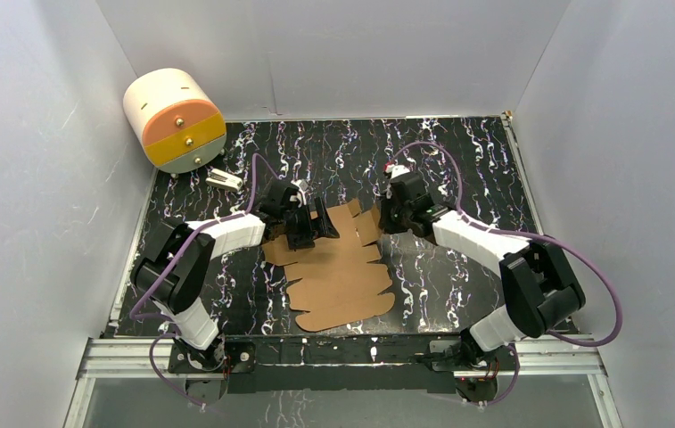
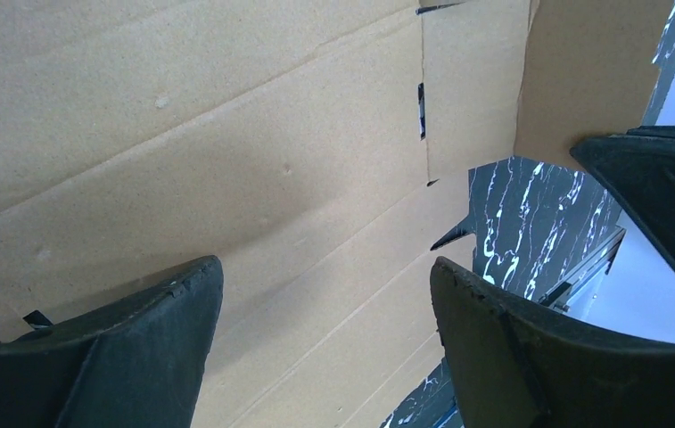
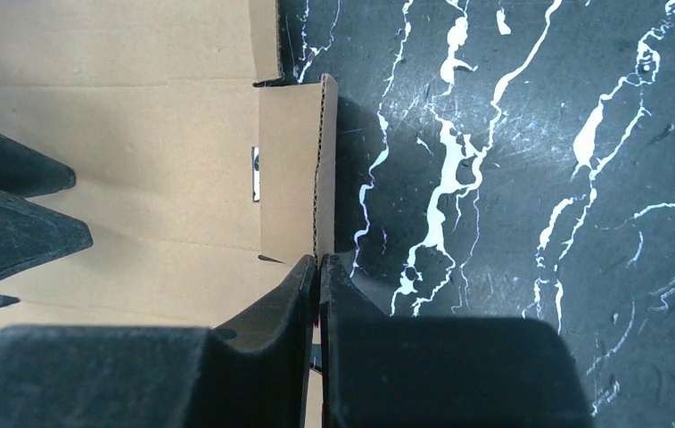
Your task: Fold the paper box
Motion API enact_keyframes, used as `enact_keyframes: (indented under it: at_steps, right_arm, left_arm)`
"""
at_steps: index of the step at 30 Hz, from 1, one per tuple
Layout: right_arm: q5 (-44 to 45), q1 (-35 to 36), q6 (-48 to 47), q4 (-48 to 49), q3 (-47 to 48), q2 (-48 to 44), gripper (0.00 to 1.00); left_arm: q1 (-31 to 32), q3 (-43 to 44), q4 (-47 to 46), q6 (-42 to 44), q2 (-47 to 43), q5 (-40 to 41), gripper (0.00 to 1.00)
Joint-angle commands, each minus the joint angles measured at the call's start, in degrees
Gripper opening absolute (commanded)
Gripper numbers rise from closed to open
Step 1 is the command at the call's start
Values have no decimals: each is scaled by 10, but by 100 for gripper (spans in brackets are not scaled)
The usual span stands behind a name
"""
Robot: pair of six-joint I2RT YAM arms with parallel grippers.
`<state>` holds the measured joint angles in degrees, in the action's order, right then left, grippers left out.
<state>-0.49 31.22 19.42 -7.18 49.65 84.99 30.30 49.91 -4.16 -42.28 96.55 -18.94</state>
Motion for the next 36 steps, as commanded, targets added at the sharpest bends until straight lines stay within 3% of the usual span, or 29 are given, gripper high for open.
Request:
enact_keyframes:
  at_steps: [1, 7, 18, 25, 36]
  right_arm:
    - [138, 62, 9, -49, 46, 2, 13]
    - [254, 154, 23, -88, 97, 32, 14]
    - [305, 242, 38, -116, 170, 111, 18]
    - [324, 260, 43, -133, 200, 145, 19]
    - [396, 259, 17, -135, 183, 90, 28]
  left_arm:
    - [3, -26, -1, -5, 22, 4, 84]
    - [4, -35, -14, -14, 13, 8, 84]
    - [4, -55, -48, -29, 5, 8, 84]
    - [4, -72, -66, -35, -5, 18, 84]
    - [4, -59, -39, -20, -36, 38, 84]
